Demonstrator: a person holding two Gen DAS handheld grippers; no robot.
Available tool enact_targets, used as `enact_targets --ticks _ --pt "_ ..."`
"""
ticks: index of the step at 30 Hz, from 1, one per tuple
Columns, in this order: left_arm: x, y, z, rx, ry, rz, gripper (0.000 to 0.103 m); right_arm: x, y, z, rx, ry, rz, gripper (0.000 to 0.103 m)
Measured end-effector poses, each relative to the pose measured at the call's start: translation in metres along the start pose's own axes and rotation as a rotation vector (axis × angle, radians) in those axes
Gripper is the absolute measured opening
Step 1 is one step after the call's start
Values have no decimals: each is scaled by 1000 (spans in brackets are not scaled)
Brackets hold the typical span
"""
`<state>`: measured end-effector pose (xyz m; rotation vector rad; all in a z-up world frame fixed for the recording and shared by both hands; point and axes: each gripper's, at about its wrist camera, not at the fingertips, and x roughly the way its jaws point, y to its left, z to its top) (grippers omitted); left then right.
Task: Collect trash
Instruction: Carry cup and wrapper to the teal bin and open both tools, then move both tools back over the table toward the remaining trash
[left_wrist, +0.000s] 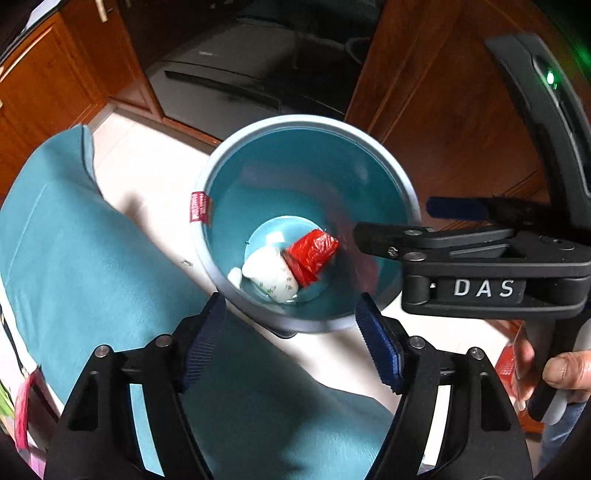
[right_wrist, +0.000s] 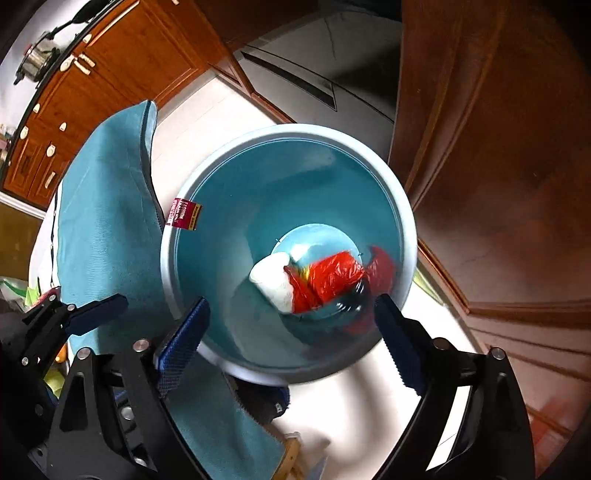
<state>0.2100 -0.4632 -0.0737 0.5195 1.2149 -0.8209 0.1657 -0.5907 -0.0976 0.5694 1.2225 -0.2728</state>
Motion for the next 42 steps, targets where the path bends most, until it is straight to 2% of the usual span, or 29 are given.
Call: enact_targets --ticks 4,6,8,14,19,25,28,35,42 --pt "-19 4 -13 -8 -26 19 87 -16 7 -14 -18 -12 -8 90" --pt "-29 5 -20 -6 -44 37 96 -25 16 -23 -40 -21 -16 91" --pt "-42 3 -30 0 -67 55 99 -35 27 -31 -66 -25 -10 91" --pt "-82 3 -73 20 -119 89 99 -68 60 -61 -137 -50 3 93" --pt "-121 13 -122 4 -178 118 99 -91 96 -92 -204 -57 25 96" --pt "-172 37 -185 -43 -251 155 99 -107 154 -125 -292 -44 83 96" --pt "-194 58 -215 -65 -278 205 99 -110 189 -144 -353 -34 111 96" --pt "-220 124 -293 -209 -285 343 99 -99 258 -184 -483 15 160 96" --pt "-227 173 -357 -356 -257 375 99 -82 311 -217 -544 66 236 96"
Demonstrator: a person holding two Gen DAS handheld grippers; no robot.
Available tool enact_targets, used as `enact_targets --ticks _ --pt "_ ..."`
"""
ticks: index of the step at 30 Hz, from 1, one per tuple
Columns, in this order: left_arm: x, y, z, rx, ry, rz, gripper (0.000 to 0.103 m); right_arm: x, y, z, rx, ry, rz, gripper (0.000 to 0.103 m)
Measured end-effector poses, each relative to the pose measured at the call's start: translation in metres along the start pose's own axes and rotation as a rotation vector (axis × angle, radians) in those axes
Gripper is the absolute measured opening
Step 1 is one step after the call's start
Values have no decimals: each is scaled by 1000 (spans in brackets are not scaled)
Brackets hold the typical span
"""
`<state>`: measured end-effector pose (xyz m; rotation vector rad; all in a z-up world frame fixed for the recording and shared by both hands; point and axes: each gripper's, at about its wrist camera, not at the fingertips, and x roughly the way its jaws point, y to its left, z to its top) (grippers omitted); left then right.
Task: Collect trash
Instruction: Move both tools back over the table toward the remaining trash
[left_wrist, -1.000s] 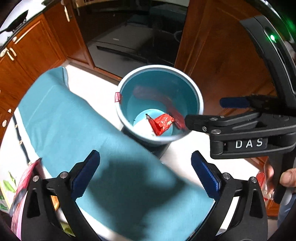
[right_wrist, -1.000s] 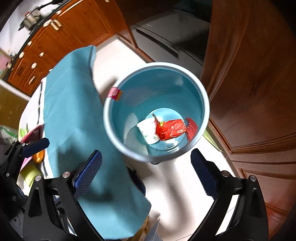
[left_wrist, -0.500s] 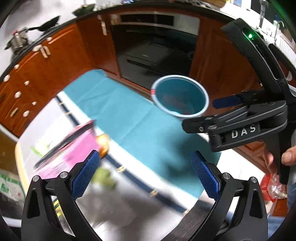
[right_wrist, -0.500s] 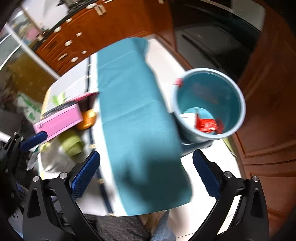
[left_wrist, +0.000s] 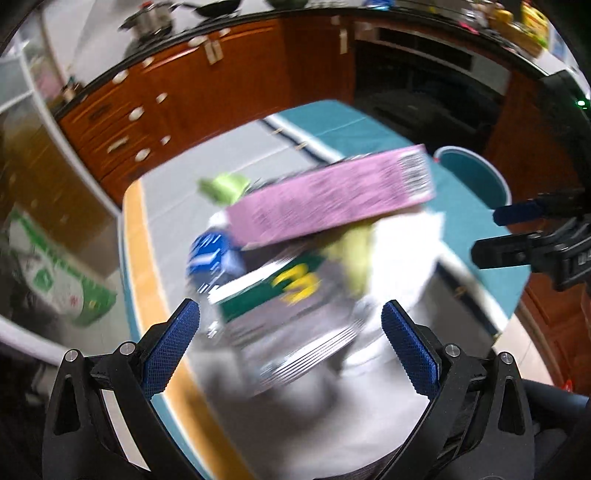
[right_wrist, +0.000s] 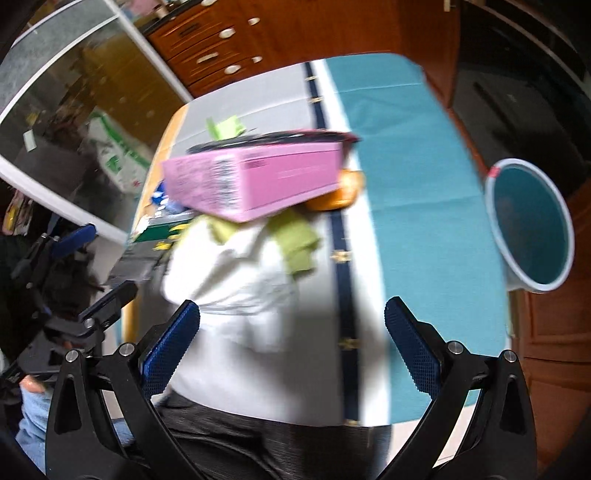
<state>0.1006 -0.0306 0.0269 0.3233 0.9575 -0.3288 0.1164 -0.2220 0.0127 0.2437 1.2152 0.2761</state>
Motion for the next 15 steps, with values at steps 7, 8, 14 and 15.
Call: enact_targets --ticks 7,8,14,15 --pt "13 51 -26 -141 50 -50 99 18 32 5 -7 -3 23 96" --pt "13 53 -27 -149 47 -56 99 21 33 6 -4 -3 24 96" --pt "25 63 -36 -193 62 -101 99 30 41 4 -44 -53 3 96" --pt "30 62 -36 -200 72 -110 99 30 43 4 -58 -66 -2 96"
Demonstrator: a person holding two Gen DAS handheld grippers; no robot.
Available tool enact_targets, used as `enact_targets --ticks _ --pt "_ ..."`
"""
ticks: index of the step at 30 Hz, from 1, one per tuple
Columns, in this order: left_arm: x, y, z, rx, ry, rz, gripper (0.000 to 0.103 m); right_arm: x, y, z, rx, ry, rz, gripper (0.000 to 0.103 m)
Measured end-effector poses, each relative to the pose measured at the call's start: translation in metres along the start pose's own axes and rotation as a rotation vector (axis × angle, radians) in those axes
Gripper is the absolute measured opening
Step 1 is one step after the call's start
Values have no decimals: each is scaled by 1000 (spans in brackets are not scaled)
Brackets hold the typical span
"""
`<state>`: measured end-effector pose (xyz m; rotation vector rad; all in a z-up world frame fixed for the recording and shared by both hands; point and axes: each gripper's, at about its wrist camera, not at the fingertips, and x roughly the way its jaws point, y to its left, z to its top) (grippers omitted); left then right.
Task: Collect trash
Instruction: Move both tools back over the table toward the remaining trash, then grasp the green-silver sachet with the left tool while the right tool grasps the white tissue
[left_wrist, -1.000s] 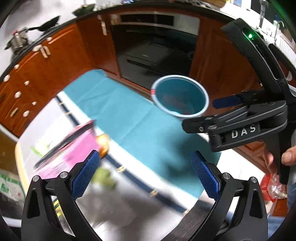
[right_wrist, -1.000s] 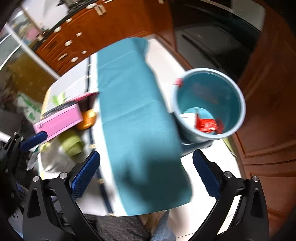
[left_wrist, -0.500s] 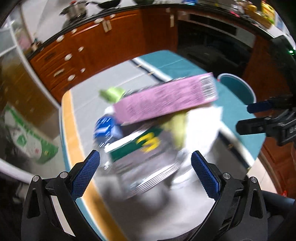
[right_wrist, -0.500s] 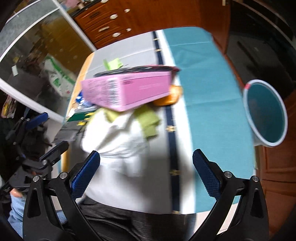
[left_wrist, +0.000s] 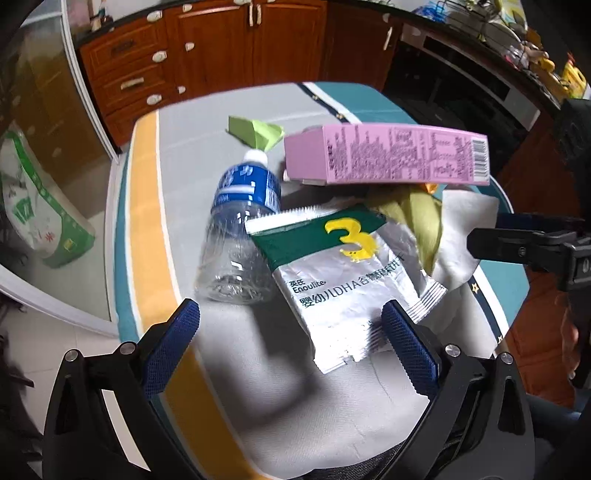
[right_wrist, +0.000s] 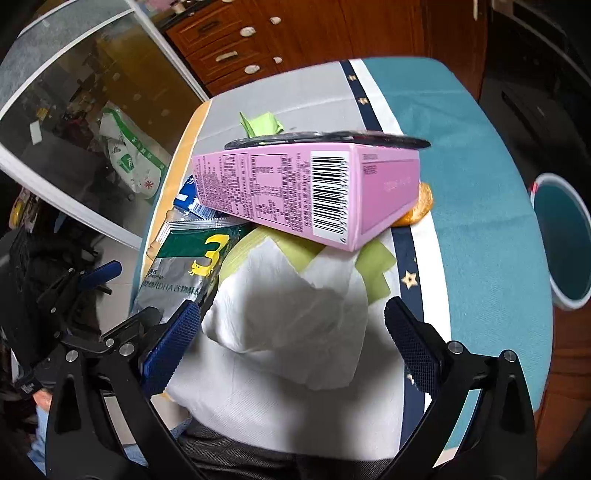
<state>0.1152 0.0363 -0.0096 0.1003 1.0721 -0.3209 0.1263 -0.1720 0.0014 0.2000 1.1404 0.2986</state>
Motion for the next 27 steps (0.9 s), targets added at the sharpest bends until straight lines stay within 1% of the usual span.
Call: enact_targets --ticks 1,2,3,4,5,6,8,11,15,17,18,20,22,24,25,26,27 --pt "4 0 -1 -9 10 -13 99 0 2 0 -16 -12 -7 94" --pt "7 1 -2 -18 16 -25 99 0 3 -1 -29 -20 -10 85" --pt "11 1 -3 -31 26 -41 99 0 5 -4 -46 -26 -18 68" --pt "15 2 -4 -40 32 -54 99 0 5 -4 -55 -24 -26 59" --pt "17 2 -5 -47 37 -63 99 2 5 -6 -64 -20 -35 43" --pt "21 1 -6 -53 43 -72 99 2 5 -8 -68 -18 -30 29" --pt "27 -2 -7 -60 61 -88 99 2 4 -12 -81 -10 -34 15" --pt "33 -8 -10 -68 69 -106 99 -1 0 -23 -101 -8 -52 8" --pt "34 -14 -12 -92 38 -141 99 -3 -15 -36 -83 6 -72 8" --pt "33 -18 -13 -100 29 -168 97 -2 -24 -41 -69 12 -84 8" --pt "32 -21 -13 -97 27 -176 89 -1 -31 -45 -54 20 -86 8" --pt "31 -27 -15 -81 30 -181 78 1 -40 -51 -31 31 -90 8" --pt "31 -34 -18 -65 26 -169 70 4 -49 -57 -12 42 -93 8" --pt "31 -38 -20 -55 28 -165 53 5 -56 -62 3 50 -98 8" --pt "30 -40 -22 -51 28 -164 46 6 -59 -64 10 53 -98 8" --pt "28 -40 -23 -49 28 -160 32 7 -60 -65 14 54 -99 8" --pt "27 -42 -26 -44 26 -153 24 7 -64 -67 23 55 -100 8"
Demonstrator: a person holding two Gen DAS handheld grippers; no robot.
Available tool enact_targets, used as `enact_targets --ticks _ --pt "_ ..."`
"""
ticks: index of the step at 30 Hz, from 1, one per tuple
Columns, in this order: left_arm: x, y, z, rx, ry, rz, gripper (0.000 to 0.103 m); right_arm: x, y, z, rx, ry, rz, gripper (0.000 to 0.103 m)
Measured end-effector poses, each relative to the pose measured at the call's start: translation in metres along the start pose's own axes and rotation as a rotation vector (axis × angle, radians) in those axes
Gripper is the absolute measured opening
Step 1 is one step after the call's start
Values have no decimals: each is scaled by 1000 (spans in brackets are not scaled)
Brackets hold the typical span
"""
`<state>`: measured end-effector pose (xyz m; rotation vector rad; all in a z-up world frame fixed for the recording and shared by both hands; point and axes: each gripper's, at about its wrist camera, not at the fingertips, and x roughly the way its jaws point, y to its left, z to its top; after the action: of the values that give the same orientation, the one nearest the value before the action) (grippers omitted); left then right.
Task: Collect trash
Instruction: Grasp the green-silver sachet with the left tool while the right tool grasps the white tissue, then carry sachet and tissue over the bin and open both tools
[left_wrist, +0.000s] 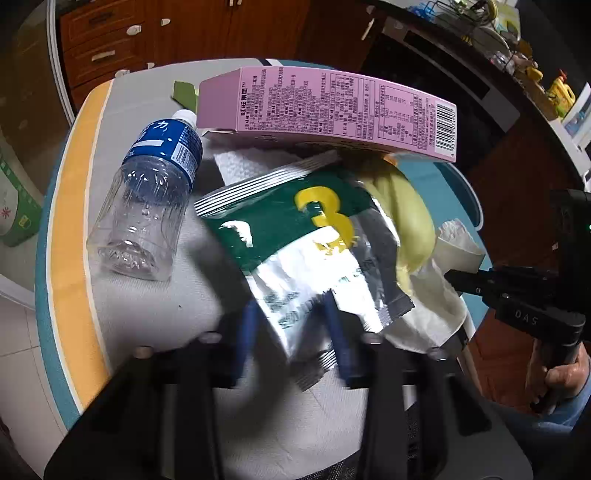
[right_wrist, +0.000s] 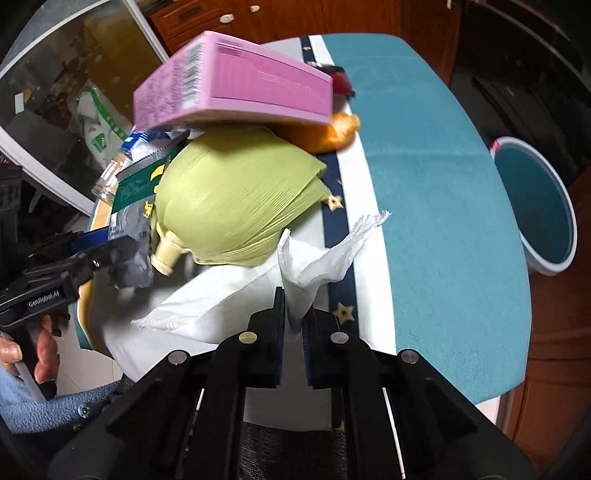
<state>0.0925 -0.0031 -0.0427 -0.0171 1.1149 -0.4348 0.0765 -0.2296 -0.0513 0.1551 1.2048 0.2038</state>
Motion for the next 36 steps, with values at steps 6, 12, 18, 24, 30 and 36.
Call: enact_targets --ticks 6,12,18,24,30,36 --pt "-18 -2 -12 39 -34 80 8 -4 -8 -3 15 -12 -5 8" --pt "-52 -11 -24 104 -70 130 5 -17 -13 -1 16 -51 -3 8" --pt "-79 -42 -29 210 -117 151 5 -41 -18 0 27 -116 -10 7" --pt "-87 -64 -24 248 -140 135 5 -63 -28 -2 39 -166 -17 5" --pt "-87 -94 -10 311 -162 113 5 -93 -42 -1 58 -237 -25 3" --pt "-86 -135 13 385 -185 60 5 -126 -74 3 118 -316 -73 3"
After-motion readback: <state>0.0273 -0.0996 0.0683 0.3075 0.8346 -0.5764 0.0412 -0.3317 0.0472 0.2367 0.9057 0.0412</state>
